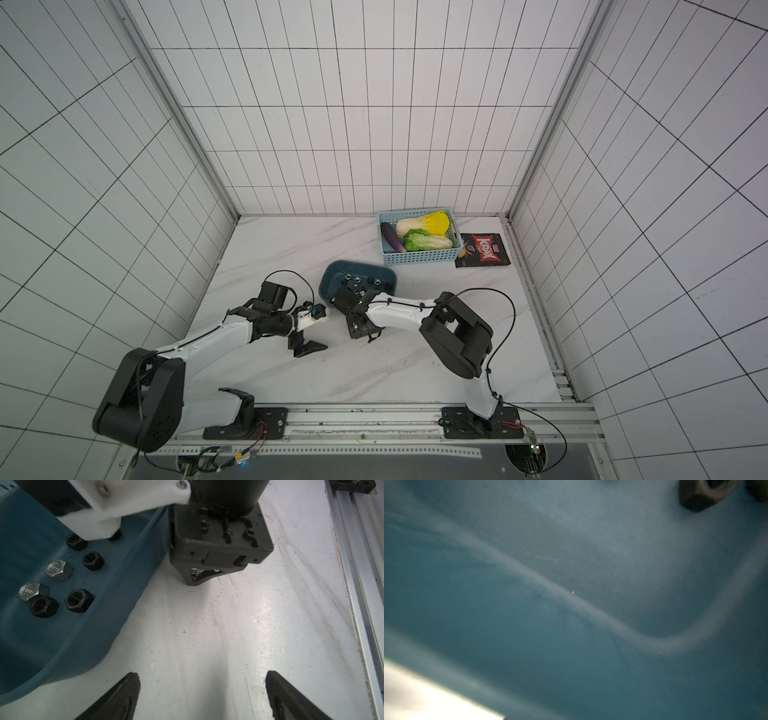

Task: Put the nuts on the desktop into the storage box
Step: Pick up the nut from the center of the board, then place the nut in the storage box.

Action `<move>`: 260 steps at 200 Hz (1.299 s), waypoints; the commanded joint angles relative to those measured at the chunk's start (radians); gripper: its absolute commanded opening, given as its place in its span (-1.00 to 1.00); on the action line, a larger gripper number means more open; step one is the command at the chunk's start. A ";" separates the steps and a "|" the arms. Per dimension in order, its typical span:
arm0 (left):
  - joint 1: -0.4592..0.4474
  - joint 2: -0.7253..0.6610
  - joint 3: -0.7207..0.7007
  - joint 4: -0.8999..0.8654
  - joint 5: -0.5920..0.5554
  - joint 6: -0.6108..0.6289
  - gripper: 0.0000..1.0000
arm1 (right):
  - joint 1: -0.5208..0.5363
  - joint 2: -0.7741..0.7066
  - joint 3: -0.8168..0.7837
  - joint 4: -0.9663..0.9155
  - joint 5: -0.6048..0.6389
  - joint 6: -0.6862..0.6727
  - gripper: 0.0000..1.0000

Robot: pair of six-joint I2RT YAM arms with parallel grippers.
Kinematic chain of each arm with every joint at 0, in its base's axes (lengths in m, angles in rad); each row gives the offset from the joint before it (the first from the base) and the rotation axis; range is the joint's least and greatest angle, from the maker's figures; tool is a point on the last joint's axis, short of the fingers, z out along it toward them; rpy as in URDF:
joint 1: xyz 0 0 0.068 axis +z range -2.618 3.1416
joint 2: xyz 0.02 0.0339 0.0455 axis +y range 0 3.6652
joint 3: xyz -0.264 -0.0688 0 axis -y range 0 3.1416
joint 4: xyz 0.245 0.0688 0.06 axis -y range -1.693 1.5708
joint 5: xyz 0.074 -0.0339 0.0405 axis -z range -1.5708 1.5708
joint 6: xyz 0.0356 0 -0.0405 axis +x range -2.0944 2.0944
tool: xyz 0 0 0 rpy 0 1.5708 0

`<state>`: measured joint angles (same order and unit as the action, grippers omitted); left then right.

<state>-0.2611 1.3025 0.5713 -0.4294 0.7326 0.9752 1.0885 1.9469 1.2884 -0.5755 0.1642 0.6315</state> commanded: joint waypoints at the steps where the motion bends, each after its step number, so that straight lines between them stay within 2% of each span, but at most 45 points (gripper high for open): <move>1: -0.004 -0.012 -0.007 0.008 0.002 0.011 0.96 | -0.001 0.028 0.028 -0.030 0.013 -0.001 -0.27; 37: -0.004 -0.010 -0.006 0.009 0.001 0.010 0.96 | -0.002 0.007 0.023 -0.031 0.032 0.003 -0.45; 67: -0.004 -0.011 0.003 -0.004 0.004 -0.001 0.96 | -0.002 -0.031 0.028 -0.042 0.037 0.013 -0.49; 88: 0.004 -0.010 0.069 -0.106 0.024 -0.014 0.95 | -0.002 -0.061 0.058 -0.086 0.040 0.017 -0.49; 112: 0.010 -0.025 0.131 -0.203 0.038 0.018 0.95 | -0.002 -0.093 0.107 -0.145 0.034 0.019 -0.50; 146: 0.059 -0.039 0.252 -0.366 0.121 0.072 0.95 | -0.002 -0.145 0.158 -0.204 0.030 0.015 -0.50; 167: 0.068 -0.040 0.320 -0.425 0.121 0.089 0.95 | -0.004 -0.179 0.174 -0.215 0.032 0.013 -0.50; 221: 0.082 -0.050 0.424 -0.444 0.183 0.052 0.96 | -0.029 -0.207 0.252 -0.254 0.038 -0.028 -0.50; 260: 0.085 -0.024 0.444 -0.343 0.196 -0.027 0.96 | -0.085 -0.190 0.294 -0.254 0.023 -0.062 -0.51</move>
<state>-0.1818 1.2682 0.9924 -0.8387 0.8909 1.0042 1.0401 1.7706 1.5219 -0.8013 0.1776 0.6044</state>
